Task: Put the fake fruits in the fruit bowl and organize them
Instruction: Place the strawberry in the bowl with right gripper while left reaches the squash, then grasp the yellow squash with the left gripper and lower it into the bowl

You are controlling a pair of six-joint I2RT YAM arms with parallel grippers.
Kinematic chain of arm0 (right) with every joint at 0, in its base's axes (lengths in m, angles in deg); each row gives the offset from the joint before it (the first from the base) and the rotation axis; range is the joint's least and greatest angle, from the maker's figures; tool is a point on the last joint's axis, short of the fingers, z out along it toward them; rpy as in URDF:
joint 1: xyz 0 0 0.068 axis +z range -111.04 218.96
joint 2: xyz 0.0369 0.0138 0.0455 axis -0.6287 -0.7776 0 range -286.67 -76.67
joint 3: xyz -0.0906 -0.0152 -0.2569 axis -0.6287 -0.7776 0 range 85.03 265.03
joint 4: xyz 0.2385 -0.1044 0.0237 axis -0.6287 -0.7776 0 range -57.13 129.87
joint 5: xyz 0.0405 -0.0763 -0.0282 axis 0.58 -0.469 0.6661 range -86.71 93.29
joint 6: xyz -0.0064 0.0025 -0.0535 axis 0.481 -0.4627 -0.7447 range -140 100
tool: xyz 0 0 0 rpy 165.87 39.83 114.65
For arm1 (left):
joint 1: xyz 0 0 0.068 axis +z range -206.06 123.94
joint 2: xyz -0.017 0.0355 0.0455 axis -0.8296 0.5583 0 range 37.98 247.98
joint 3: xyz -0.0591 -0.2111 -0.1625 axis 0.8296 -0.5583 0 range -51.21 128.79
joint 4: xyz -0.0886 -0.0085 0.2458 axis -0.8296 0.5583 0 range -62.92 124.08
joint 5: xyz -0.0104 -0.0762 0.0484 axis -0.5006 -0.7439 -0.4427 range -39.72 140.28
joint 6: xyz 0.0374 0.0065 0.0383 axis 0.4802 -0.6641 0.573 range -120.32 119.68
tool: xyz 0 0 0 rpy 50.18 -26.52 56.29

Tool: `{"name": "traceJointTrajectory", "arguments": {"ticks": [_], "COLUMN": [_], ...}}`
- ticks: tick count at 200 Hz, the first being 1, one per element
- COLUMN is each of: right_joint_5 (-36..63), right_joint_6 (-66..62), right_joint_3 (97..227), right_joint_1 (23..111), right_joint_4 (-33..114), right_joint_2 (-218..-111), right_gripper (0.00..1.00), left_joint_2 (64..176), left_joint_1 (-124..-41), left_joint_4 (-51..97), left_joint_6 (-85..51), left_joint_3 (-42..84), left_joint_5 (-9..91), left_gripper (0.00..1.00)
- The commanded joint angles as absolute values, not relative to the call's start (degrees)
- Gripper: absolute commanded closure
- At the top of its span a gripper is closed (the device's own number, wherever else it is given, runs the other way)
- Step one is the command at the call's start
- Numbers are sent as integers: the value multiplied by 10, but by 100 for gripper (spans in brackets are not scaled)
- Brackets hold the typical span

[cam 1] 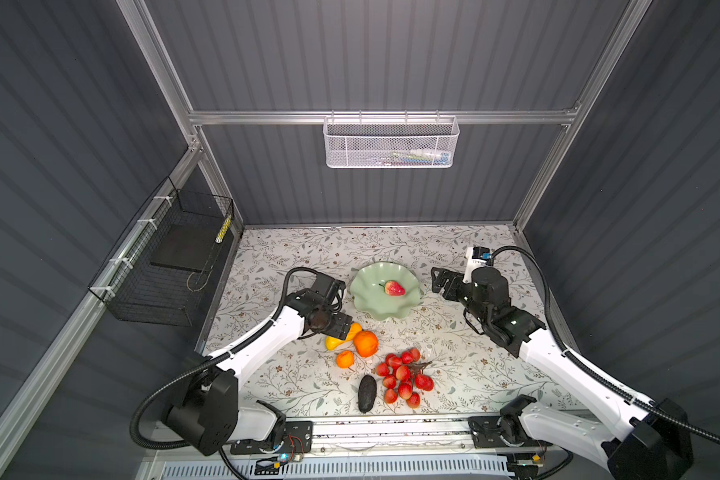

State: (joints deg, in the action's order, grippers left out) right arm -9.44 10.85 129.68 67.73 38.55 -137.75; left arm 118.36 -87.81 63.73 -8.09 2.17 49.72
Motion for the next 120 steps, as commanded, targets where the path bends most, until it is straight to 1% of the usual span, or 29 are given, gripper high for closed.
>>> {"name": "traceJointTrajectory", "arguments": {"ticks": [1,82,103,120], "right_joint_5": [-90,-84,-83,-81], "right_joint_6": [116,120,120,123], "right_joint_3": [1297,1280,1279,1278], "right_joint_1": [673,661,658,658], "right_joint_4": [382,376,375,377], "right_joint_2": [-1369,-1347,-1344,-1345], "right_gripper": [1,1,1,1], "left_joint_2": [1221,1320,1336,1345], "left_joint_1": [-894,-903,-903,-903], "left_joint_4": [665,622,620,623], "left_joint_6": [-93,-98,-101,-104], "left_joint_3": [48,75,76,78], "left_joint_5": [513,517,516,517], "left_gripper": [20,18,21,28]}}
